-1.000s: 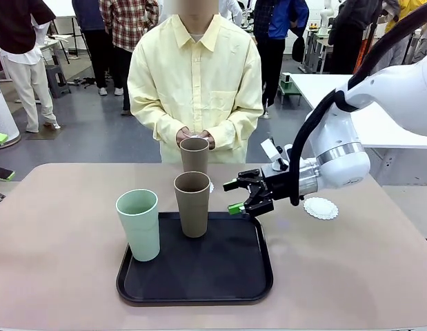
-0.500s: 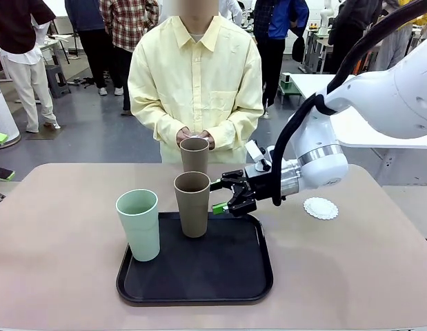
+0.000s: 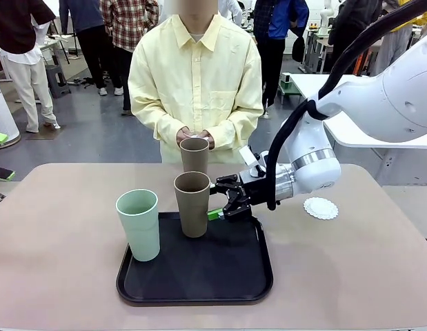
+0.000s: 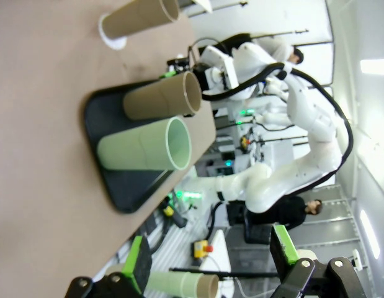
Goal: Place coasters on the table and set cups on them.
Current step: Take one Reusable plastic cup from the Flat Tray and place it on a coaster set by the human.
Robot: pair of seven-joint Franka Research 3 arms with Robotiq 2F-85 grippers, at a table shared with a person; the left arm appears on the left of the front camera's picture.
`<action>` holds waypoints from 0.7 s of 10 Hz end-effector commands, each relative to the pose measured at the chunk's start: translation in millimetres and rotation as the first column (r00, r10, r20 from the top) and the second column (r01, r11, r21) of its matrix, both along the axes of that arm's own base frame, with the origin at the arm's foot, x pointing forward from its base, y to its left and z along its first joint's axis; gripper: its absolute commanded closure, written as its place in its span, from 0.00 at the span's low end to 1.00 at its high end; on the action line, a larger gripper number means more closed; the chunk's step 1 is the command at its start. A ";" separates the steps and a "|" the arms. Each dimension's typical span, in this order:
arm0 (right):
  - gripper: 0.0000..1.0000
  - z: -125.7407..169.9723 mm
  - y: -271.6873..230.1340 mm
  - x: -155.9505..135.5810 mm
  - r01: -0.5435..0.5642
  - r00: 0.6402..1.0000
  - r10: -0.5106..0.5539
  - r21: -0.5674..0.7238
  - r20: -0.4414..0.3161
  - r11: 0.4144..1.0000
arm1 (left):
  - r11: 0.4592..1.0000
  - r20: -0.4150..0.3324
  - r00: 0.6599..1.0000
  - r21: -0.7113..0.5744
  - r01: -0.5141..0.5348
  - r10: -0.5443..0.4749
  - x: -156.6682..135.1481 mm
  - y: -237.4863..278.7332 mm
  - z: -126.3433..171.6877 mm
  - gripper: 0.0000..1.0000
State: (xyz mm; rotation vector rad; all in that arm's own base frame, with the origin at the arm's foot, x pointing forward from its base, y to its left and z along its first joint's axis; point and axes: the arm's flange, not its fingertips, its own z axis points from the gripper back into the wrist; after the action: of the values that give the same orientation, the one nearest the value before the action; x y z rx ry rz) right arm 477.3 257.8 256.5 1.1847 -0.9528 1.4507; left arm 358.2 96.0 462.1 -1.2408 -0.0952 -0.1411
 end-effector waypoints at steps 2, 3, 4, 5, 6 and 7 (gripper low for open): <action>0.00 -9.5 13.0 7.9 -0.033 0.999 0.033 0.017 0.004 0.999 | 1.000 0.014 1.000 -0.010 0.002 -0.002 -0.1 1.0 1.2 0.00; 0.00 -12.0 16.8 9.7 -0.039 0.999 0.039 0.019 0.003 0.999 | 1.000 0.014 1.000 -0.010 0.002 -0.002 -0.1 1.0 1.2 0.00; 0.00 -14.0 21.1 10.5 -0.048 0.999 0.048 0.026 -0.003 0.999 | 1.000 0.014 1.000 -0.010 0.002 -0.002 -0.1 1.0 1.2 0.00; 0.00 -15.0 26.5 11.1 -0.057 0.998 0.057 0.019 -0.004 0.998 | 1.000 0.014 1.000 -0.010 0.002 -0.002 -0.1 1.0 1.2 0.00; 0.00 -15.5 31.8 11.7 -0.069 0.998 0.069 0.016 -0.003 0.998 | 1.000 0.014 1.000 -0.010 0.002 -0.002 -0.1 1.0 1.2 0.00; 0.00 -17.0 38.5 12.9 -0.081 0.997 0.081 0.015 -0.006 0.997 | 1.000 0.014 1.000 -0.010 0.002 -0.002 -0.1 1.0 1.2 0.00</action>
State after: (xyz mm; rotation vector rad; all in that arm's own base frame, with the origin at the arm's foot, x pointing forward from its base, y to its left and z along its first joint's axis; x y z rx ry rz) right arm 483.6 288.0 242.6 1.2371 -0.9393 1.4764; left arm 358.2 96.0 462.1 -1.2408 -0.0952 -0.1411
